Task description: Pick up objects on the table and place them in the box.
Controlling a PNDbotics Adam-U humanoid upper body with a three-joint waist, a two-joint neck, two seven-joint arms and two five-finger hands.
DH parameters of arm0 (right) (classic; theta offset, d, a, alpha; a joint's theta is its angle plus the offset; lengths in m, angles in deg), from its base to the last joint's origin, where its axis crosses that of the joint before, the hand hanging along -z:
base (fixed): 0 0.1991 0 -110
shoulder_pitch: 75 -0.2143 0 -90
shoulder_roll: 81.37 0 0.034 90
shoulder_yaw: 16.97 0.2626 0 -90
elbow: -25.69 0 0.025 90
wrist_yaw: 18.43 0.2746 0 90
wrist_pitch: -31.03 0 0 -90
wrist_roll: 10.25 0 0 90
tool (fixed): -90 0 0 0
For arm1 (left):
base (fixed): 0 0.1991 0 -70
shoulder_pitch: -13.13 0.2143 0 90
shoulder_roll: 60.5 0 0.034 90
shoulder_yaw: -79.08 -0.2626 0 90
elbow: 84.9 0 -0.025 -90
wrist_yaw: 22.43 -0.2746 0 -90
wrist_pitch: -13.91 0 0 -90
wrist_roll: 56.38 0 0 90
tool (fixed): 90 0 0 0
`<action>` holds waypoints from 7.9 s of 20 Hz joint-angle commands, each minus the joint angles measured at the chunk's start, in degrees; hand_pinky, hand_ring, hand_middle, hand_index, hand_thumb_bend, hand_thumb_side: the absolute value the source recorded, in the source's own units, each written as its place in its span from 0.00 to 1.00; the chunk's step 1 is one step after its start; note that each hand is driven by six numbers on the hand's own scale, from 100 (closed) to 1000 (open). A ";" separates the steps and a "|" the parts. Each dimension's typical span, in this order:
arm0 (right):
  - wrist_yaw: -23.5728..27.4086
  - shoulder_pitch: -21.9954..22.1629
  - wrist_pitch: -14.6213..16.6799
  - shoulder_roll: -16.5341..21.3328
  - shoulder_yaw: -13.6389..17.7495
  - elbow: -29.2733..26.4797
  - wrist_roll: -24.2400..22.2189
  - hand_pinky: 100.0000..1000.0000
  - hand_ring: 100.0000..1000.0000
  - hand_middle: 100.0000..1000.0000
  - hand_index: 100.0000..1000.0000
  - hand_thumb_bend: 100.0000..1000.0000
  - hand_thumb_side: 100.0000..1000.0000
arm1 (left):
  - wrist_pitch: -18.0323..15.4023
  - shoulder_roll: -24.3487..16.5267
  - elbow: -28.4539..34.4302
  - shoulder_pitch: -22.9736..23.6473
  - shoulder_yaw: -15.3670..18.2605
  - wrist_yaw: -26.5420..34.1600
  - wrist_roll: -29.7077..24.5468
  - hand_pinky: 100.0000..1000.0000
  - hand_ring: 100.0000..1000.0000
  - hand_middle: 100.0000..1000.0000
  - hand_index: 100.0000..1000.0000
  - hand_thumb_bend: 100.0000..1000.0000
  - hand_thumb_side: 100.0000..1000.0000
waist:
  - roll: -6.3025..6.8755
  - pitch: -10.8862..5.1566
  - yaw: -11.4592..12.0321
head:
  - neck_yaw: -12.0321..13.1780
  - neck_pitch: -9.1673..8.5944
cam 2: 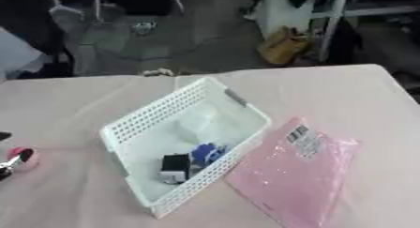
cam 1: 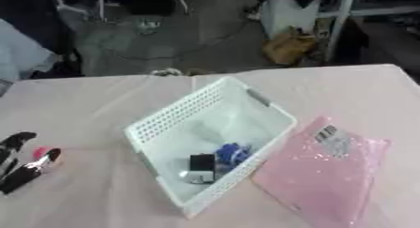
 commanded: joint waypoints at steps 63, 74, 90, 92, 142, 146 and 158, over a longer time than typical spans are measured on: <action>0.08 0.49 0.50 0.59 0.92 -1.16 1.51 0.74 0.79 0.73 0.73 0.00 1.00 | 6.17 3.44 -10.92 -6.66 -0.47 -11.18 9.11 0.00 0.37 0.51 0.85 0.21 0.80 | -0.21 -0.23 -0.72 | 2.19 -1.75; 0.00 0.54 0.70 0.70 1.08 -1.16 1.76 0.74 0.79 0.73 0.73 0.00 1.00 | 5.56 4.16 -12.84 -6.99 -0.81 -13.05 8.58 0.00 0.33 0.48 0.84 0.23 0.79 | -0.35 -0.11 -0.82 | 2.11 -1.33; 0.32 0.25 1.21 0.59 1.09 -1.16 2.16 0.74 0.79 0.73 0.72 0.00 1.00 | 0.48 7.28 -19.25 -9.90 -0.24 -22.50 14.49 0.00 0.02 0.14 0.29 0.31 0.61 | -0.58 0.03 -1.01 | 2.09 -1.22; 0.34 0.25 1.21 0.48 1.06 -1.16 2.12 0.74 0.79 0.73 0.72 0.00 1.00 | 0.79 7.48 -19.30 -10.18 -0.19 -23.05 14.66 0.00 0.00 0.04 0.20 0.29 0.60 | -0.54 0.04 -1.04 | 2.12 -1.25; 1.13 0.62 0.78 1.05 0.78 -1.16 2.14 0.74 0.79 0.73 0.71 0.00 1.00 | 9.99 -4.84 3.21 -18.86 -4.77 -17.70 -1.49 0.00 0.00 0.00 0.03 0.46 0.44 | 0.49 -0.79 -0.62 | -0.23 -0.63; 1.19 0.44 0.81 1.37 0.67 -1.16 2.12 0.74 0.79 0.73 0.71 0.00 1.00 | 11.98 -6.61 9.46 -21.76 -5.74 -16.38 -5.24 0.00 0.00 0.00 0.03 0.46 0.43 | 0.64 -1.02 -0.65 | -0.49 -0.52; 1.60 0.16 0.58 1.51 0.34 -1.16 1.74 0.74 0.79 0.73 0.71 0.00 1.00 | 17.85 -5.74 22.83 -33.74 -7.28 -9.65 -13.65 0.00 0.00 0.00 0.02 0.46 0.41 | 1.20 -1.77 -1.01 | -0.87 -0.27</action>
